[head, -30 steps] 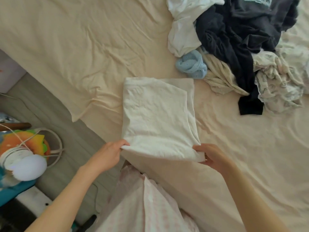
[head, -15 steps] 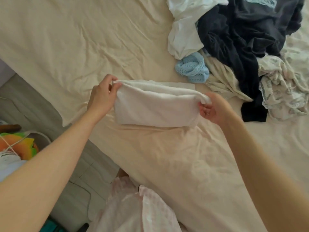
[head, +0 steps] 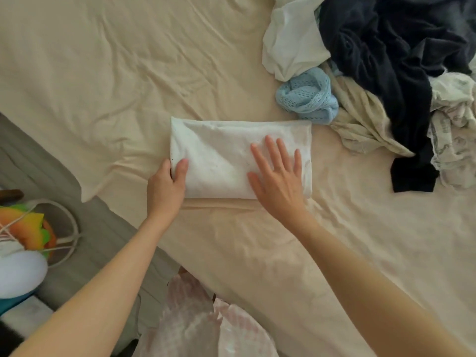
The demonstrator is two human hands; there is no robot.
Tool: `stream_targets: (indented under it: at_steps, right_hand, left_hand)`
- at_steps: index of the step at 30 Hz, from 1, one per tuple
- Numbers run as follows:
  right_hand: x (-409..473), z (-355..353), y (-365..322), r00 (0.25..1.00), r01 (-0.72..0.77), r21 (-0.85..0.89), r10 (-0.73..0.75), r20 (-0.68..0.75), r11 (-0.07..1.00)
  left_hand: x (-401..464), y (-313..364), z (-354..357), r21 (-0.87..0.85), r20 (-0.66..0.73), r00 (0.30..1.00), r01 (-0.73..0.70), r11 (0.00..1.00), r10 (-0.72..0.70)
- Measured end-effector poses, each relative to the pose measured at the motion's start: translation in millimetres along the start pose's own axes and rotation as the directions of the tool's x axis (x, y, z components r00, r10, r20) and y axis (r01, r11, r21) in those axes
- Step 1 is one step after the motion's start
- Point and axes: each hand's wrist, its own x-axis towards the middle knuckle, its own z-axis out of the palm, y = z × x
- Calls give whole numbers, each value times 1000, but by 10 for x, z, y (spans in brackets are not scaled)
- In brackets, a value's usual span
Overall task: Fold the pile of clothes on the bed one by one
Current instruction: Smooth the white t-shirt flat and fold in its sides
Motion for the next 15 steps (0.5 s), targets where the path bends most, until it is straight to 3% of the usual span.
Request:
stream_targets:
  at_steps: [5,9,11,13,15]
  right_hand:
    - [206,247,198,967,-145,-110,164,195,983]
    - [242,221,227,956,-134,-25,136,258,991]
    - [244,82,250,975,-145,149,115,191,978]
    - [226,-81,326,963,-243,346,269,-26,906]
    - [187,-192,484,801,-476,494,591,-98,727]
  left_hand:
    - [196,23,107,239,24,998,45,970,-52]
    - [246,87,122,254,2,980,190,948,-197]
    - [251,100,68,187,6,975,219,958,-224]
    - [263,102,7,79,14,980,196,977,-198]
    - [299,105,-40,-41,37,976,217,975,-216]
